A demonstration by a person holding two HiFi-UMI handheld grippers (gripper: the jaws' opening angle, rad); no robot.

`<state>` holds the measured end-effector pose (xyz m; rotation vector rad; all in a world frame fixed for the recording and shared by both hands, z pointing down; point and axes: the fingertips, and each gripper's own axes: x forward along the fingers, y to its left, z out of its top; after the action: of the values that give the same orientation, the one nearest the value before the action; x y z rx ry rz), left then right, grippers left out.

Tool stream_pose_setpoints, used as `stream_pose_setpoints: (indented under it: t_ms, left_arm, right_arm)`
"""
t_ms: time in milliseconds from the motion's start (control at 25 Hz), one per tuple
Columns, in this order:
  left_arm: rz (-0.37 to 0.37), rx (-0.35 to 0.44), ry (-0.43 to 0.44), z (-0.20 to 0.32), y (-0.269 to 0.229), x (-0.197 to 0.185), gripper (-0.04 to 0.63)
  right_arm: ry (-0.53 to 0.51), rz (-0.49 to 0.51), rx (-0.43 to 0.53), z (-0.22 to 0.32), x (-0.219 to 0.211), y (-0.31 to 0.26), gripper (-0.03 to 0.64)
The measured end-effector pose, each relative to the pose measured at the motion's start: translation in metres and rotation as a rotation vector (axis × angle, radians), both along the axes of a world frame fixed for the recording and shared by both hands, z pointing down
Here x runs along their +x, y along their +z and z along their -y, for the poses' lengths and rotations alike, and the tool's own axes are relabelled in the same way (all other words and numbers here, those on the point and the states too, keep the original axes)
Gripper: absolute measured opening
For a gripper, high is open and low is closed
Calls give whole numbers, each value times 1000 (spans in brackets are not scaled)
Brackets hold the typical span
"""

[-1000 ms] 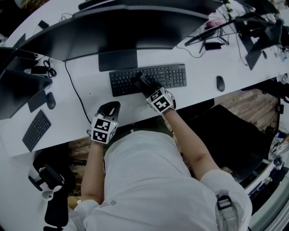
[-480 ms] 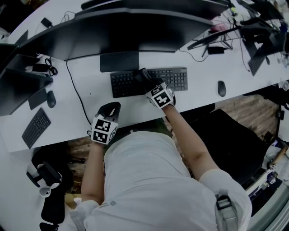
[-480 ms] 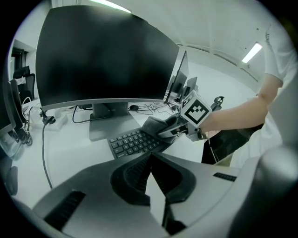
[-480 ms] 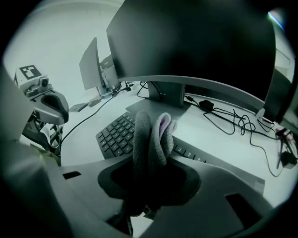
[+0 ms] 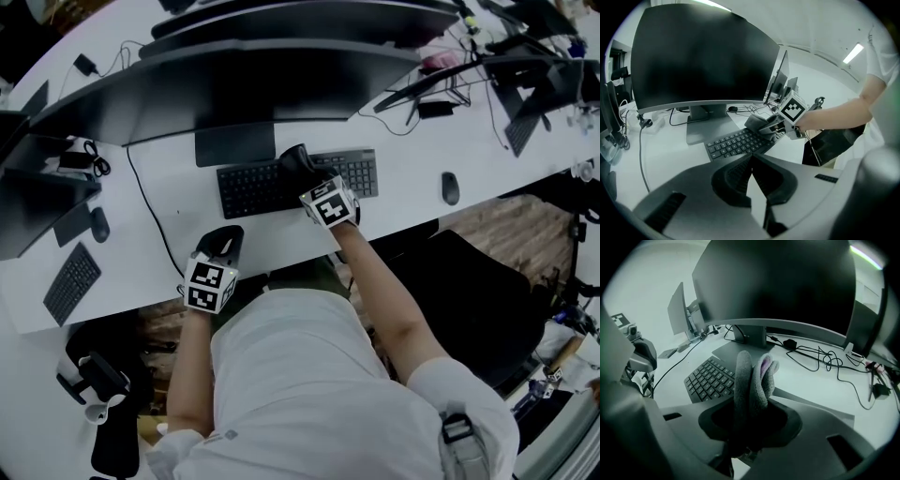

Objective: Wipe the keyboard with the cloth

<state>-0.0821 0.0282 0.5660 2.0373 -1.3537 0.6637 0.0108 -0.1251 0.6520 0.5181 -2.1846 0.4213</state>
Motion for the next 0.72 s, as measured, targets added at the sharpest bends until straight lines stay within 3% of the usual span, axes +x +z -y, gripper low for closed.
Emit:
stream_pose_setpoints:
  t_ms: [720]
  left_arm:
    - [-7, 7, 182, -3, -13, 7, -2]
  right_arm:
    - [199, -30, -2, -56, 39, 9, 132]
